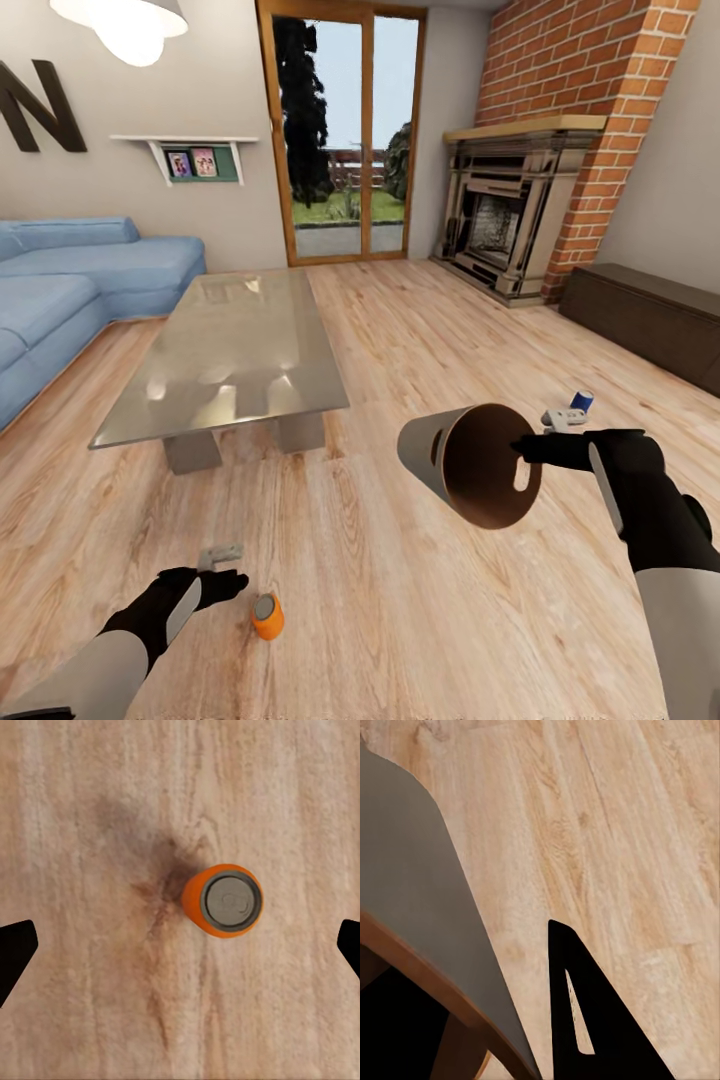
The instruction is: Put the three can of soda from the living room inside the tash can in the kitchen.
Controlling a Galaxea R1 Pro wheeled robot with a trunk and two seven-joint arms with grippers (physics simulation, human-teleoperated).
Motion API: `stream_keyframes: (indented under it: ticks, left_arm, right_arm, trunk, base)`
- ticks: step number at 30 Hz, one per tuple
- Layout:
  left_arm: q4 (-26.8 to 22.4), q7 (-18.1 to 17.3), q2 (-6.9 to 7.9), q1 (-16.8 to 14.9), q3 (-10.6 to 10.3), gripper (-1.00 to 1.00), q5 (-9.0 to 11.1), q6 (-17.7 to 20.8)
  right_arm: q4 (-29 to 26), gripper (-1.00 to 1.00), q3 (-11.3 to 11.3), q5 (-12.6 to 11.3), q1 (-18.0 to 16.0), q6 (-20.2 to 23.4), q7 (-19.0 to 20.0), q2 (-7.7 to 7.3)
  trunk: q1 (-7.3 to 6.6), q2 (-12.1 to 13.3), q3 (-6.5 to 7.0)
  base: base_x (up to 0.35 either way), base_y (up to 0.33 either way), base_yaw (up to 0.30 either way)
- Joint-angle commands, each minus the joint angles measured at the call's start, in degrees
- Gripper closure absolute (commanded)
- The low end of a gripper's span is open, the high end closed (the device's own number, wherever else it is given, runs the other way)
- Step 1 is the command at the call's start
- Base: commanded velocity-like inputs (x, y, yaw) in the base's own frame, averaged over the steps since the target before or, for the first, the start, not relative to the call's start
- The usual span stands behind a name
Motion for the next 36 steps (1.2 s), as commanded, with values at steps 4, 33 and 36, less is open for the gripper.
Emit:
stream_keyframes:
  ticks: [4, 33, 36]
  left_arm:
    - [0.05, -0.03, -0.55, 0.00, 0.03, -1.00, -0.01, -0.53]
    - [0.55, -0.54, -0.93, 0.00, 0.04, -1.00, -0.03, -6.76]
    - [0.57, -0.38, -0.96, 0.00, 0.04, -1.00, -0.02, -6.76]
  right_arm:
    - [-1.70, 1.00, -0.16, -1.35, 0.01, 0.30, 0.18, -0.07]
    - [-4.57, 1.00, 0.23, -1.39, 0.06, 0.79, 0.04, 0.18]
    - [-4.57, 1.00, 0.33, -1.39, 0.06, 0.78, 0.04, 0.22]
  trunk:
    - [0.88, -1.63, -1.08]
    - [1.31, -2.43, -4.04]
    - [1.53, -2.83, -4.49]
  base:
    - [0.000, 0.000, 0.000]
    - [0.086, -0.035, 0.000]
    - [0.006, -0.002, 0.000]
